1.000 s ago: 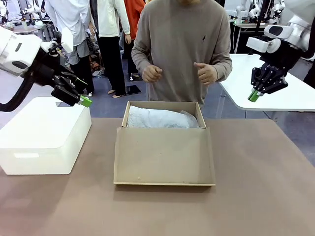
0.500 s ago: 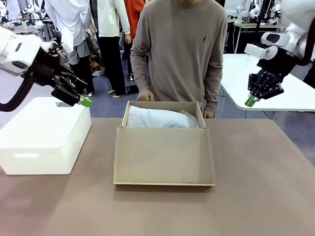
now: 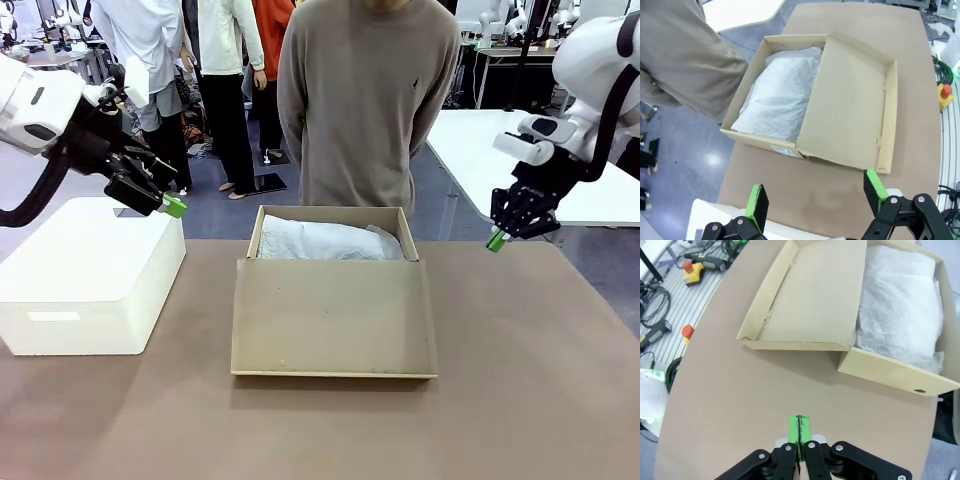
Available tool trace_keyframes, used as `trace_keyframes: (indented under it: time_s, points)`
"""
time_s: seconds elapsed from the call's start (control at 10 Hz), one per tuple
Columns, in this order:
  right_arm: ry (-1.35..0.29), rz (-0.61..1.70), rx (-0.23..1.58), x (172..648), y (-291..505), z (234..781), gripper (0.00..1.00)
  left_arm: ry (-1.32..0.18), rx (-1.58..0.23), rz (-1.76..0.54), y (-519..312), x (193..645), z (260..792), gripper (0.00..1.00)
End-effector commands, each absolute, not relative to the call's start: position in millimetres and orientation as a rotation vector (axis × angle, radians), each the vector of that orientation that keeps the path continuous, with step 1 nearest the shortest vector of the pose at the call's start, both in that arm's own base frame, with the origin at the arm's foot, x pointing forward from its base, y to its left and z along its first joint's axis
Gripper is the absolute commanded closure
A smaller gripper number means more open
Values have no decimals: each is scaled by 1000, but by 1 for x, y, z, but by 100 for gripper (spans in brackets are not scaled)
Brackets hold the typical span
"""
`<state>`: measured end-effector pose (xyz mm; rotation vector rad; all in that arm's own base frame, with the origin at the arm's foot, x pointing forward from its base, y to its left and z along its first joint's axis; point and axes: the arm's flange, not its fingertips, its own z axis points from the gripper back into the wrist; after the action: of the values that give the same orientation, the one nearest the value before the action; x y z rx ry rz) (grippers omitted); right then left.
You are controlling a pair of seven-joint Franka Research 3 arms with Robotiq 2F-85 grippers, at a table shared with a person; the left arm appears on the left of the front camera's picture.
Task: Pack the shoes into the box.
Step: Close the Shoes Box.
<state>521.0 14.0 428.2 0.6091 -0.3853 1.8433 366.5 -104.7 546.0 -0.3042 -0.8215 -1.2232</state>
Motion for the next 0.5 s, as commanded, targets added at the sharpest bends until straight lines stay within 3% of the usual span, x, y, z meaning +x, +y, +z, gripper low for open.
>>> trace_keyframes:
  time_s: [0.0, 0.4]
  points:
    - [-450, 1857, 652, 522, 15, 407, 100, -835, -321, -1240, -103, 368, 545, 0]
    - [-348, 1820, 637, 522, 23, 398, 100, -835, -321, -1240, -103, 368, 545, 0]
